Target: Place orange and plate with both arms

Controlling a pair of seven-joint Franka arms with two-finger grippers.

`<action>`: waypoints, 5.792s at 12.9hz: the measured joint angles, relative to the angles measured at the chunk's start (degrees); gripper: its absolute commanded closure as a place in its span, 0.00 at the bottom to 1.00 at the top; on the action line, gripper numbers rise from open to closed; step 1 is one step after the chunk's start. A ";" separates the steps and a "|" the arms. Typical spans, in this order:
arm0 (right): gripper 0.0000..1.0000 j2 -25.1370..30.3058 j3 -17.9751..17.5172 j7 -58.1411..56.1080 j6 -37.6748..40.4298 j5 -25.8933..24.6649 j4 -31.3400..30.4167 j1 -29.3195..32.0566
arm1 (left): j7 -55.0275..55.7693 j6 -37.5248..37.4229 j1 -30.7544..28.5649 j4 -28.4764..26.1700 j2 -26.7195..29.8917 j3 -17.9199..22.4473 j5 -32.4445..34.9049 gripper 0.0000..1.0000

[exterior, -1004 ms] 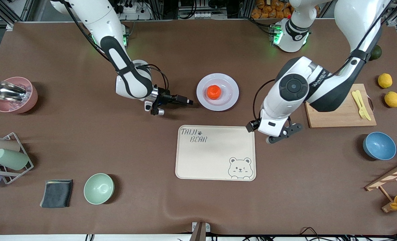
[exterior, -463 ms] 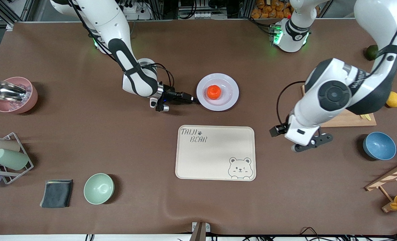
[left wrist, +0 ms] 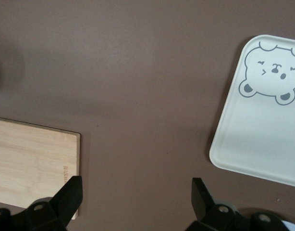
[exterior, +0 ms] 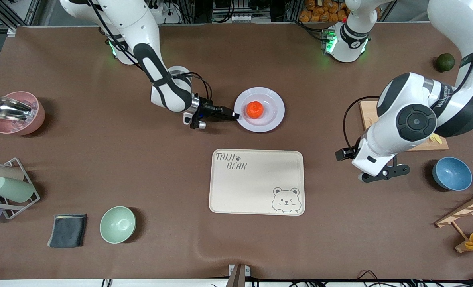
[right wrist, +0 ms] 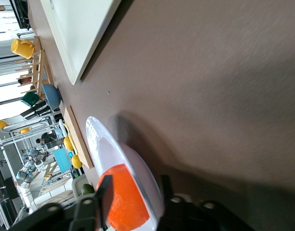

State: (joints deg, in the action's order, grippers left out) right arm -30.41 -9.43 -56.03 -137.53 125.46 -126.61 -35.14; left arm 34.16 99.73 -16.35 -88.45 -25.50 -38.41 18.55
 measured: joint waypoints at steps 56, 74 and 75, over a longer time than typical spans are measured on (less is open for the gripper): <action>0.58 -16.56 3.81 9.02 -11.23 -5.42 32.06 8.13 | -33.89 -12.10 24.05 -1.70 26.65 39.56 -17.82 0.00; 0.00 -11.76 4.10 45.50 17.21 -67.75 38.08 33.27 | -33.89 -11.45 24.02 -1.69 26.65 39.56 -17.82 0.00; 0.00 -11.59 4.10 45.71 19.78 -71.81 39.47 35.10 | -33.89 -11.44 24.02 -1.69 26.65 39.57 -17.82 0.00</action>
State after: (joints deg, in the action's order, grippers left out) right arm -41.99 -5.33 -10.33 -117.74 53.65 -87.14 -0.04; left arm 0.27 88.29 7.68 -90.15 1.15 1.15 0.73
